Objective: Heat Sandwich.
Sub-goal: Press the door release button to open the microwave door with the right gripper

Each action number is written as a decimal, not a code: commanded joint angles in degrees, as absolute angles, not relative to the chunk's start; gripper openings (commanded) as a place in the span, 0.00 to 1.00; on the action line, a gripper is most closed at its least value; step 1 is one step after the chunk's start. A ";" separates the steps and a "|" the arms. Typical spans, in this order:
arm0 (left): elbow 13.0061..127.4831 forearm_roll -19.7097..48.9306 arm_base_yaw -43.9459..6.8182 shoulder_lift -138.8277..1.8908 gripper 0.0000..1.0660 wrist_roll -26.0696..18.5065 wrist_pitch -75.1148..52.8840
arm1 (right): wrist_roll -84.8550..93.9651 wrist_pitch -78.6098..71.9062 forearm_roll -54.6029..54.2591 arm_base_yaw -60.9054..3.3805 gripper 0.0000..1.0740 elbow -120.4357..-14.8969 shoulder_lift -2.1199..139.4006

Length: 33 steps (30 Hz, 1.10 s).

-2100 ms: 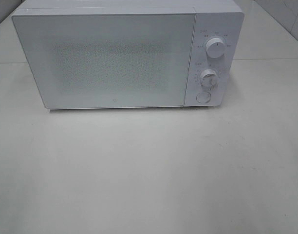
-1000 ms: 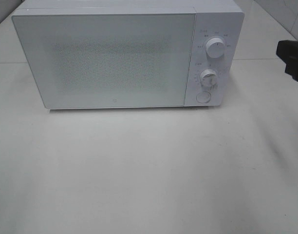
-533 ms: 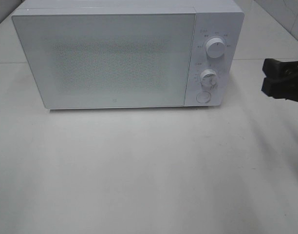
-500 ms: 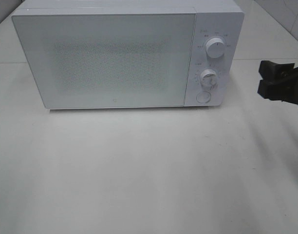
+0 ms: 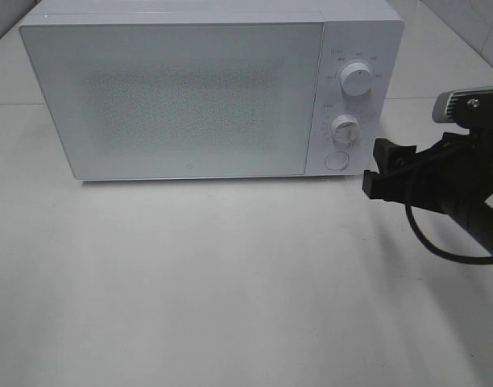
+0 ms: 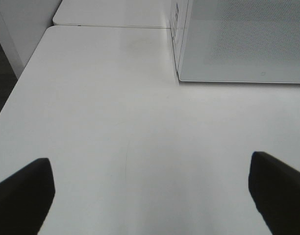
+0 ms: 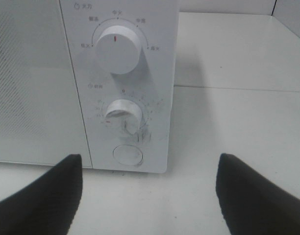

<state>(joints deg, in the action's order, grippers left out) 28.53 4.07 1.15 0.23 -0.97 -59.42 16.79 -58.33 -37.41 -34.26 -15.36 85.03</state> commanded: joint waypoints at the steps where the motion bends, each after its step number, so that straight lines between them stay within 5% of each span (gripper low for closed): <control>1: 28.42 4.01 1.15 1.55 0.95 -0.74 -59.24 | 17.59 -60.45 -40.74 -36.78 0.69 -15.36 86.52; 9: 28.42 4.01 1.15 1.55 0.95 -0.74 -59.24 | 16.33 -64.52 -44.75 -42.34 0.69 -15.58 92.42; 33: 28.42 4.01 1.15 1.55 0.95 -0.74 -59.24 | 3.15 -63.60 -43.54 -42.34 0.69 -15.58 94.31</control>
